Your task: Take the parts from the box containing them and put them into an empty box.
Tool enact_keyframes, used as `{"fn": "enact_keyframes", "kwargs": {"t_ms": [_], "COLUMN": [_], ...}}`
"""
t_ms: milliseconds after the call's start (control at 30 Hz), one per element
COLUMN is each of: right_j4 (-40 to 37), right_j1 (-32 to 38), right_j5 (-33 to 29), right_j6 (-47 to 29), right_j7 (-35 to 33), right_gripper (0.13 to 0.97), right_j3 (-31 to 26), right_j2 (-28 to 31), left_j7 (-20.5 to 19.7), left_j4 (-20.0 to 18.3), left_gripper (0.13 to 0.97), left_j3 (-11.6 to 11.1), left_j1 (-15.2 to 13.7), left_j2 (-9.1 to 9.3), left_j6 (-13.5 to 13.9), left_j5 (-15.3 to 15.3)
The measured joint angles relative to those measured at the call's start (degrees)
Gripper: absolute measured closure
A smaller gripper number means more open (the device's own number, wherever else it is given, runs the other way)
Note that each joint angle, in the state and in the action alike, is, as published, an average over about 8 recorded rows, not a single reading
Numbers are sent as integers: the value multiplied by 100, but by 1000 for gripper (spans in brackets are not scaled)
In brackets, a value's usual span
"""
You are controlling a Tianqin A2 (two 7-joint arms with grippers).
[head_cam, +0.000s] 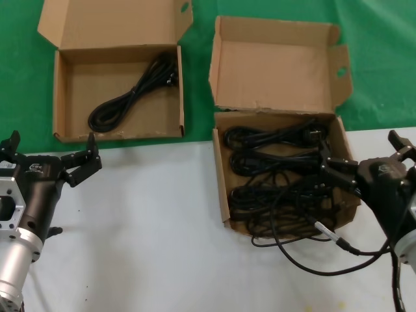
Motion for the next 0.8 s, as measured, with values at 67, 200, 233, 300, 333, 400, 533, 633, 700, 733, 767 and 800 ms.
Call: {"fn": "enact_keyframes", "kwargs": {"t_ms": [67,200,233,300,333,400,533,633,700,733,767,800], "right_j4": [0,0,0,0,0,0,0,0,0,0,0,0], "right_j1": [0,0,0,0,0,0,0,0,0,0,0,0], "right_j5": [0,0,0,0,0,0,0,0,0,0,0,0], "right_j6": [0,0,0,0,0,0,0,0,0,0,0,0], "right_j7": [0,0,0,0,0,0,0,0,0,0,0,0], "right_gripper": [129,129,129,129,129,129,129,129,129,129,129,129], "right_j3": [0,0,0,0,0,0,0,0,0,0,0,0], "right_j2": [0,0,0,0,0,0,0,0,0,0,0,0], "left_j7": [0,0,0,0,0,0,0,0,0,0,0,0], "left_j4": [0,0,0,0,0,0,0,0,0,0,0,0], "left_gripper": [132,132,132,132,132,132,132,132,132,132,132,132], "left_j3": [0,0,0,0,0,0,0,0,0,0,0,0], "left_j1": [0,0,0,0,0,0,0,0,0,0,0,0], "left_j2": [0,0,0,0,0,0,0,0,0,0,0,0], "left_j6": [0,0,0,0,0,0,0,0,0,0,0,0], "left_j5": [0,0,0,0,0,0,0,0,0,0,0,0]}}
